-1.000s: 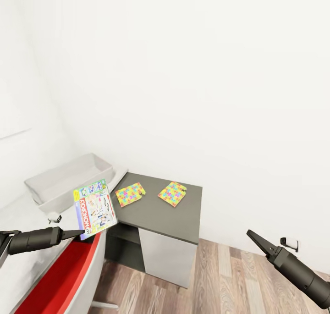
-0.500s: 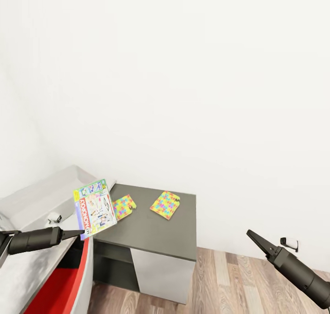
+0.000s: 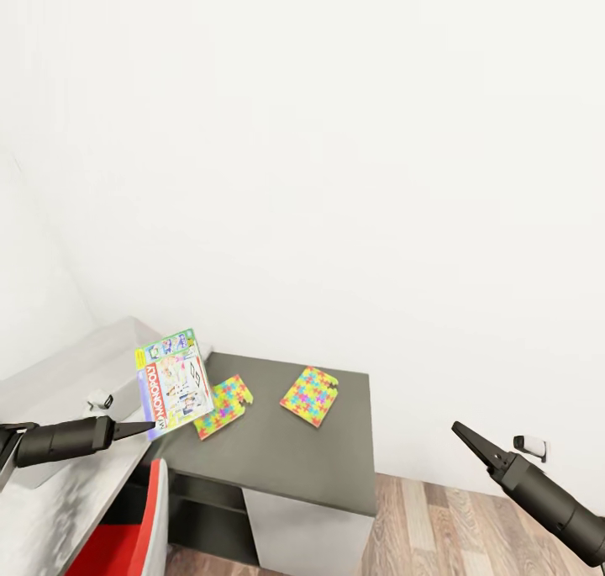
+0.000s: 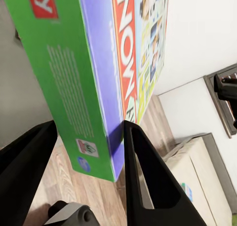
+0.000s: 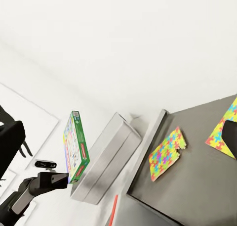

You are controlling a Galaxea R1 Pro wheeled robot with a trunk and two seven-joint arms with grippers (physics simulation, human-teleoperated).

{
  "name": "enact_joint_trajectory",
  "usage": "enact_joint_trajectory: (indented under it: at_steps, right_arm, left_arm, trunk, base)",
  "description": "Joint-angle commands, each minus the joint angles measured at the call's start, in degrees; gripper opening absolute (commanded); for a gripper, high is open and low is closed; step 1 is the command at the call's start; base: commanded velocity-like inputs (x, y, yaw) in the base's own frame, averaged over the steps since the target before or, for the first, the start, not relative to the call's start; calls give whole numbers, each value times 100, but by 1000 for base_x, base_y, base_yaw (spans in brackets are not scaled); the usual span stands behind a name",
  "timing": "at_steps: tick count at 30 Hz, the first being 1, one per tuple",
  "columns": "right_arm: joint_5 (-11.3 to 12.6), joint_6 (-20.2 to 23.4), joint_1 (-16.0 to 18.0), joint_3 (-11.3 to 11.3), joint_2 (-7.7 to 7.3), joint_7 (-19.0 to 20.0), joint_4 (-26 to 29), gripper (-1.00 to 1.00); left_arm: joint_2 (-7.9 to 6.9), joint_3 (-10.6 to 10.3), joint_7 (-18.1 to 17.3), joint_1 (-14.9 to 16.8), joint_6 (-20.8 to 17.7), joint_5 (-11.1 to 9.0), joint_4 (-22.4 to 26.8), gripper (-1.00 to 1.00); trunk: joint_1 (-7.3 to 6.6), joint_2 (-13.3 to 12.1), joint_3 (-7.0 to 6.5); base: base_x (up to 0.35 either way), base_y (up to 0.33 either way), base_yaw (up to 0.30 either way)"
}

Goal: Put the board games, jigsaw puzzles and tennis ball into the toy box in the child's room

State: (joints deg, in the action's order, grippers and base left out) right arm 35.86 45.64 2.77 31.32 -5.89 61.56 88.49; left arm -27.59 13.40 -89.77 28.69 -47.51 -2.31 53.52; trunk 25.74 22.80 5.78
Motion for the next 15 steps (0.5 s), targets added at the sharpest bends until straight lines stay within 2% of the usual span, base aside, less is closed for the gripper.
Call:
enact_joint_trajectory:
  at_steps: [1, 7, 15]
  right_arm:
    - [18, 33, 3, 4, 0, 5, 1, 100]
    - [18, 33, 4, 6, -7, 5, 0, 100]
    - [17, 25, 4, 6, -1, 5, -7, 100]
  left_arm:
    - [-1, -2, -23, 5, -57, 2, 0, -100]
    - [-1, -4, -23, 5, -57, 2, 0, -100]
    - [-1, 1, -23, 5, -57, 2, 0, -100]
  trunk:
    - [4, 12, 4]
    - [4, 12, -34]
    - [4, 12, -39]
  base:
    - [30, 11, 81]
    - [48, 69, 77]
    - [91, 73, 9]
